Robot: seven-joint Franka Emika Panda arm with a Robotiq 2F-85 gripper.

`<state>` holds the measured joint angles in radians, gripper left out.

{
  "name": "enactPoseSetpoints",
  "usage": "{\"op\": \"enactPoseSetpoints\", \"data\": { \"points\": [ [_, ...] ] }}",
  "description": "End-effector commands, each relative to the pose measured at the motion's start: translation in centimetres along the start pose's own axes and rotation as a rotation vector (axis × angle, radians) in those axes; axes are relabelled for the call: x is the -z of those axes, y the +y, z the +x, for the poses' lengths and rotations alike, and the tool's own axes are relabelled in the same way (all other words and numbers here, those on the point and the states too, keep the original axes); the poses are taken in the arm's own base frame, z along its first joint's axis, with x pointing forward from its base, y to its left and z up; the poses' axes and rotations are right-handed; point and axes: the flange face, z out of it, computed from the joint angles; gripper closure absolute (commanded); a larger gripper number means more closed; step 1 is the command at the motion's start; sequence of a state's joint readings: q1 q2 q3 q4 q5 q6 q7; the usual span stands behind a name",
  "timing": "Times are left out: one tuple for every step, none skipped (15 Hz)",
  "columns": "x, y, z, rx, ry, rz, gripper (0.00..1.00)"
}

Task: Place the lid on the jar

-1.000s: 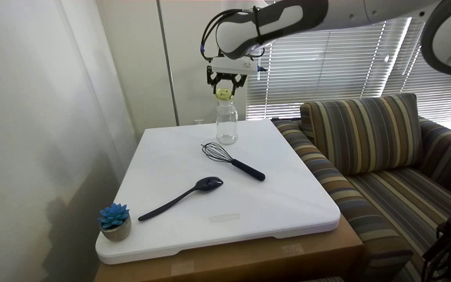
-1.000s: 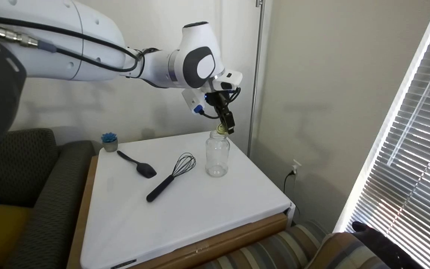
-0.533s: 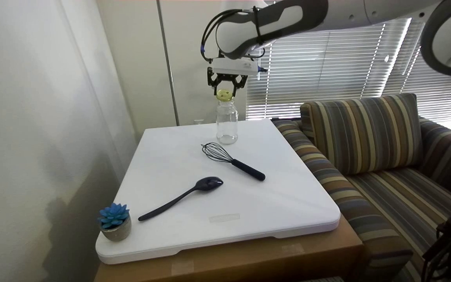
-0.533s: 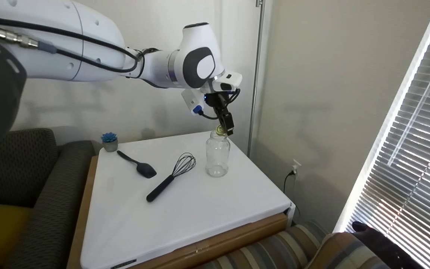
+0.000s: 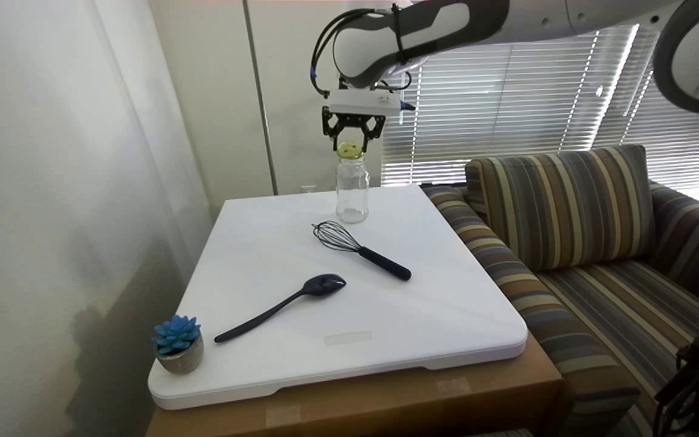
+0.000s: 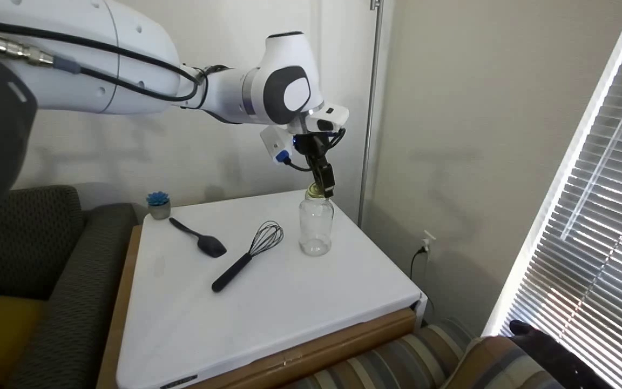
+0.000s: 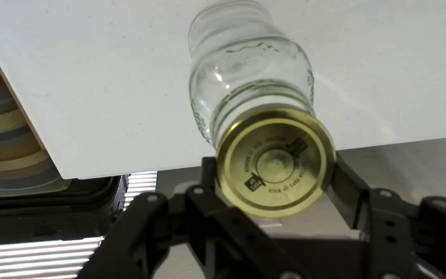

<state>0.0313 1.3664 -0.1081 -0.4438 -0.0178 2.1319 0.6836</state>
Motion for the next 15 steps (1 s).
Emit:
{"op": "enactPoseSetpoints", "data": {
  "points": [
    [-0.4,0.7,-0.4,-0.002,-0.084,-0.028,0.53],
    [-0.3,0.8,-0.5,0.000,-0.095,-0.030,0.53],
    [-0.3,0.8,-0.6,-0.001,-0.107,-0.040,0.53],
    [-0.3,0.9,-0.7,0.001,-0.122,-0.047,0.53],
    [-0.2,0.9,-0.8,0.004,-0.135,-0.051,0.53],
    [-0.2,1.0,-0.9,0.004,-0.147,-0.057,0.53],
    [-0.1,1.0,-1.0,0.006,-0.159,-0.060,0.53],
    [-0.1,1.0,-1.1,0.006,-0.169,-0.063,0.53],
    [-0.1,1.0,-1.3,0.007,-0.182,-0.068,0.53],
    [-0.2,1.0,-1.5,0.008,-0.192,-0.071,0.53],
    [-0.3,1.0,-1.6,0.008,-0.202,-0.072,0.53],
    [-0.3,1.0,-1.7,0.007,-0.207,-0.073,0.53],
    [-0.3,0.9,-1.8,0.005,-0.211,-0.071,0.53],
    [-0.4,0.9,-1.8,0.004,-0.214,-0.070,0.53],
    [-0.4,0.9,-1.9,0.004,-0.216,-0.068,0.53]
  ]
}}
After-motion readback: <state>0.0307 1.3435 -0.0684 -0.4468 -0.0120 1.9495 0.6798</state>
